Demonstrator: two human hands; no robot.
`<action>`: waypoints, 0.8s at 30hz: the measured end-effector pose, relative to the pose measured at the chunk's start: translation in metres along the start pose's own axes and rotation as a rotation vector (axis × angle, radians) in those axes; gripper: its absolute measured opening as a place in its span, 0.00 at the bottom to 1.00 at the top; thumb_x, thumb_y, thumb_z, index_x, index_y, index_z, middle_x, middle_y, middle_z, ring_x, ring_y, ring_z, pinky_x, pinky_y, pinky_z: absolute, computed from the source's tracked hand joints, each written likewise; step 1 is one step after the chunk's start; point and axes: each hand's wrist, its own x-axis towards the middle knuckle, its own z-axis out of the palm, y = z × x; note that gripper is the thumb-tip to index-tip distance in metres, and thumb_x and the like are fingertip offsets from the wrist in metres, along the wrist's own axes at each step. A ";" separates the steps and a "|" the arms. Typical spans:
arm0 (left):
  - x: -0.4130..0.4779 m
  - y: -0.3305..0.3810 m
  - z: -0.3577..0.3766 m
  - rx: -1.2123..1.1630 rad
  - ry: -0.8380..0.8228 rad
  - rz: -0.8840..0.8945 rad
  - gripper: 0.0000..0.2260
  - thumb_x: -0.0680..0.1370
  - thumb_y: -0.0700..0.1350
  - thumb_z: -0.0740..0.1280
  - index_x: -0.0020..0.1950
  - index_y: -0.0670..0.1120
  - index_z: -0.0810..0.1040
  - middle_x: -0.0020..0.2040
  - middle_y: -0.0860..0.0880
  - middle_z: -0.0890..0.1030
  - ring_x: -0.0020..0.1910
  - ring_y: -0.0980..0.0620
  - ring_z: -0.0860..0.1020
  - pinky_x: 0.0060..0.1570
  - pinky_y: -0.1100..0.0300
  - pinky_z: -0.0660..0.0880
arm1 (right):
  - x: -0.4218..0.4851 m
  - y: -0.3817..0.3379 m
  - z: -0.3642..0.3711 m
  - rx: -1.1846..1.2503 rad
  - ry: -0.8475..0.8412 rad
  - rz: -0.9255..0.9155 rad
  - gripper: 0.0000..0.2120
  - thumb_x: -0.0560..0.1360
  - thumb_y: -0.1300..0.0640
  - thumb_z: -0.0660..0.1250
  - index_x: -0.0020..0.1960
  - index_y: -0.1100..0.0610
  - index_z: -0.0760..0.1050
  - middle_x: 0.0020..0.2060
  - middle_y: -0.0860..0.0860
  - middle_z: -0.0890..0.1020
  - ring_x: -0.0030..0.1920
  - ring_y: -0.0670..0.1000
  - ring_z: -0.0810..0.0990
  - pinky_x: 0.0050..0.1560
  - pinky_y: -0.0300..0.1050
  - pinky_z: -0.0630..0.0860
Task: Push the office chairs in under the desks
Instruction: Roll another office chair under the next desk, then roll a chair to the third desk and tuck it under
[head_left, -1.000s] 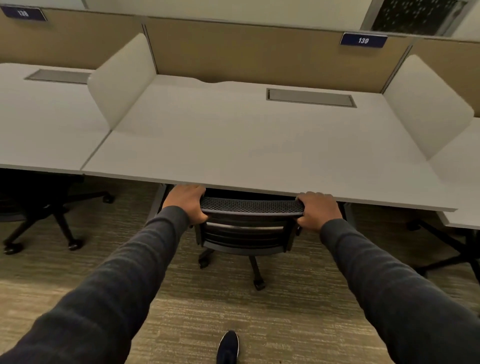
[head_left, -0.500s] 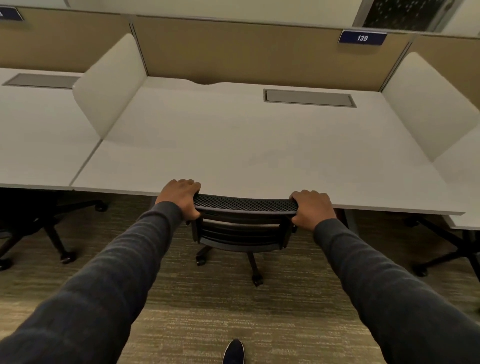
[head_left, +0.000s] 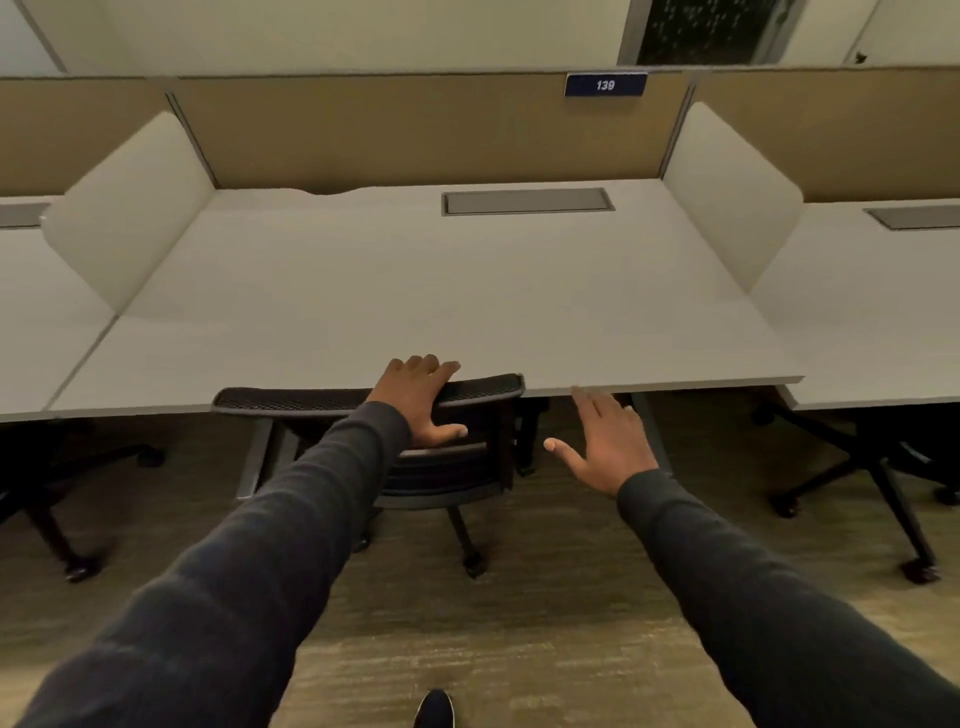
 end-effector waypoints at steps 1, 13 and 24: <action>0.011 0.031 -0.001 -0.005 0.033 0.025 0.43 0.67 0.72 0.65 0.76 0.51 0.60 0.66 0.46 0.72 0.64 0.44 0.70 0.66 0.46 0.65 | -0.012 0.021 -0.003 -0.008 -0.003 0.016 0.44 0.75 0.27 0.53 0.82 0.51 0.48 0.79 0.55 0.60 0.80 0.57 0.56 0.79 0.61 0.54; 0.133 0.402 0.006 -0.062 0.092 0.282 0.41 0.71 0.72 0.60 0.77 0.51 0.58 0.73 0.43 0.66 0.70 0.42 0.64 0.70 0.43 0.60 | -0.153 0.289 -0.101 -0.012 0.115 0.323 0.42 0.78 0.31 0.57 0.82 0.52 0.49 0.80 0.56 0.57 0.80 0.58 0.54 0.79 0.62 0.53; 0.258 0.633 0.005 -0.091 0.087 0.522 0.40 0.72 0.71 0.60 0.77 0.51 0.58 0.72 0.43 0.67 0.71 0.42 0.64 0.70 0.43 0.58 | -0.216 0.510 -0.146 -0.052 0.207 0.516 0.42 0.78 0.31 0.57 0.82 0.53 0.51 0.80 0.56 0.59 0.80 0.58 0.56 0.78 0.61 0.57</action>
